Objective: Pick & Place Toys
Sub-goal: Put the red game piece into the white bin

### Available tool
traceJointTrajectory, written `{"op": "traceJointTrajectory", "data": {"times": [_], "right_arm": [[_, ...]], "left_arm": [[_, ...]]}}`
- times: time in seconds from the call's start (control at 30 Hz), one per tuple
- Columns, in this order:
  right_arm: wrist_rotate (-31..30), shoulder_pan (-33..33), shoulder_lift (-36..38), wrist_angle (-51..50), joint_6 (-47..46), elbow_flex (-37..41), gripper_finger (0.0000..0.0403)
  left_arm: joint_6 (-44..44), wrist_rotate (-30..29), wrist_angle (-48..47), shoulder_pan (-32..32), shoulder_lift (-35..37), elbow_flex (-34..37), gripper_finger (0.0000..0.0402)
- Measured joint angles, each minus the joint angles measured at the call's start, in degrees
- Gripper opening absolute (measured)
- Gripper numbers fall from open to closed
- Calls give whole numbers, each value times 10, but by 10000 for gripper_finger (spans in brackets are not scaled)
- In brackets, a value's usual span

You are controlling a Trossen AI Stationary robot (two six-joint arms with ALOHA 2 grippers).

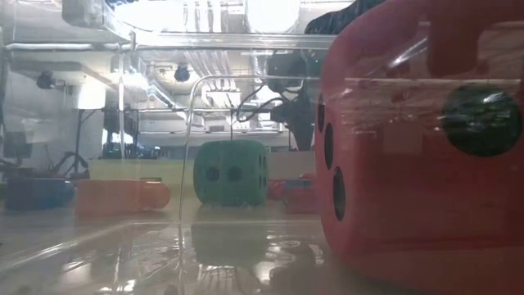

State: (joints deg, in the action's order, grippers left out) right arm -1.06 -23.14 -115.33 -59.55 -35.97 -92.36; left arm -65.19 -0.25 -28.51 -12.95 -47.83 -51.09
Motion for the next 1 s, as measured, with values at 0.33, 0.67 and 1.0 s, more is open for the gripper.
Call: {"op": "traceJointTrajectory", "data": {"times": [0.33,0.67,1.0], "right_arm": [[-13,-2,13,3,5,-9,235],[-20,4,67,-11,3,-27,233],[20,42,101,-48,4,-27,84]], "left_arm": [[-3,0,0,0,0,0,370],[-9,0,0,0,0,0,370],[-9,0,0,0,0,0,370]]}}
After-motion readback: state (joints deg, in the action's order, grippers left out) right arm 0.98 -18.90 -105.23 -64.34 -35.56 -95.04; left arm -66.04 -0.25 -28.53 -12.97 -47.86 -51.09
